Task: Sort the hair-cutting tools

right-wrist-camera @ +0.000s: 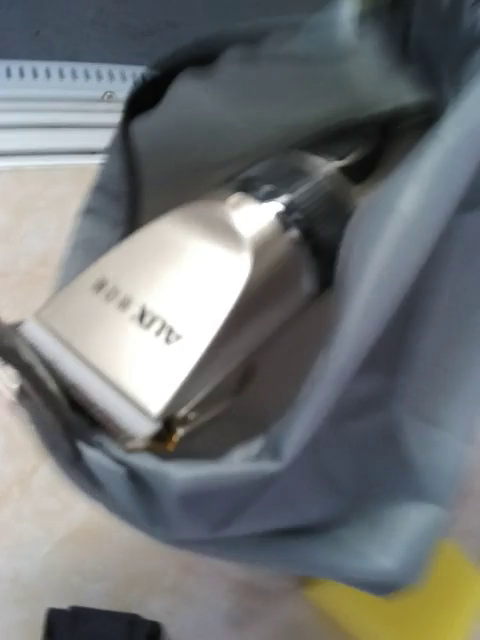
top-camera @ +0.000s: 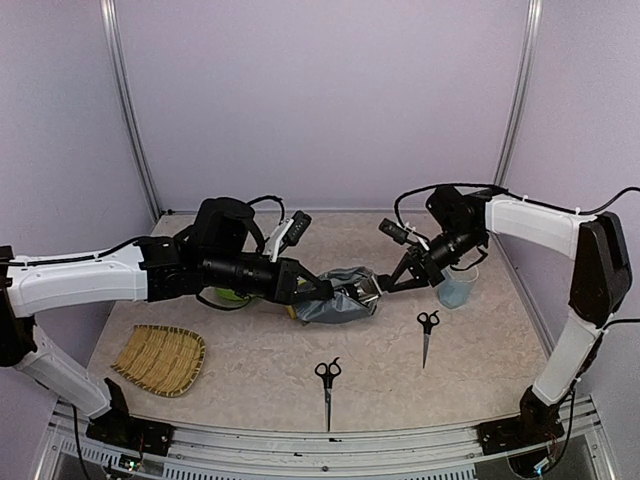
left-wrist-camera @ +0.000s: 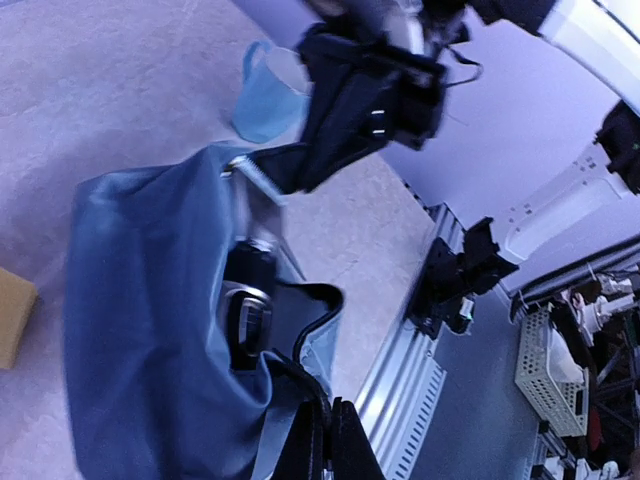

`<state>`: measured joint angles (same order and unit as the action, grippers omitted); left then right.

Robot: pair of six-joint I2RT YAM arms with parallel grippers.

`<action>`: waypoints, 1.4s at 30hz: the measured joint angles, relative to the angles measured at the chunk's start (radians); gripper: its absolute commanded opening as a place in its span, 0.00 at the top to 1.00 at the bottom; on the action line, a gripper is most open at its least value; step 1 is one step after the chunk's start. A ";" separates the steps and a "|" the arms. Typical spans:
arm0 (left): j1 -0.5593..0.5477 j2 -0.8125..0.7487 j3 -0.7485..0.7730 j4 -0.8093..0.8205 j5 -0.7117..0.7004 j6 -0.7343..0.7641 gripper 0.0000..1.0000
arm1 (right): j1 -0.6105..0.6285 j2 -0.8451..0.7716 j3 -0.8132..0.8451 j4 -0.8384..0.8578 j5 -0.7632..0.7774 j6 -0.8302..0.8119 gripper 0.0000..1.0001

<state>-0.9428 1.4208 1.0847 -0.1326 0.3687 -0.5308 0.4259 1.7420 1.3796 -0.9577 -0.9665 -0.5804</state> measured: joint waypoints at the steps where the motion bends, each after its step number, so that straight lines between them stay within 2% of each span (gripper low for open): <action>1: 0.006 0.000 -0.002 -0.010 -0.017 0.000 1.00 | 0.000 -0.016 0.015 -0.011 -0.010 -0.001 1.00; 5: 0.110 0.021 -0.053 -0.018 -0.084 0.002 1.00 | 0.008 -0.036 0.127 -0.109 -0.096 -0.055 1.00; 7: 0.145 0.071 -0.072 -0.020 -0.120 0.011 1.00 | 0.039 -0.065 0.131 -0.112 -0.098 -0.057 1.00; 9: 0.137 0.122 -0.073 -0.024 -0.132 0.019 1.00 | 0.048 -0.103 0.098 -0.066 -0.065 -0.018 1.00; 11: 0.112 0.137 -0.074 -0.035 -0.134 0.019 1.00 | -0.006 -0.109 0.074 -0.021 -0.013 0.034 1.00; 13: 0.079 0.116 -0.074 -0.036 -0.135 0.018 1.00 | -0.101 -0.073 0.072 0.014 0.048 0.065 1.00; 16: 0.044 0.030 -0.074 -0.015 -0.157 0.015 1.00 | -0.163 -0.036 0.060 0.030 0.095 0.066 1.00; 19: 0.074 -0.062 -0.094 -0.008 -0.180 0.015 1.00 | -0.126 -0.053 0.030 0.061 0.155 0.068 1.00; 23: 0.126 -0.107 -0.159 -0.007 -0.199 0.007 1.00 | -0.068 -0.054 0.026 0.054 0.151 0.043 1.00; 31: 0.058 -0.105 -0.203 -0.041 -0.194 0.000 1.00 | 0.076 -0.067 -0.031 0.019 0.139 0.005 1.00; 35: 0.065 -0.110 -0.209 -0.108 -0.225 -0.009 1.00 | 0.120 -0.061 -0.032 0.020 0.133 0.021 1.00; 42: 0.111 -0.237 -0.290 -0.233 -0.274 -0.050 1.00 | 0.119 0.097 0.023 0.026 0.098 0.066 1.00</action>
<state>-0.8318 1.1839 0.7952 -0.3653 0.0944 -0.5812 0.5453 1.8385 1.4021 -0.9321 -0.8688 -0.5144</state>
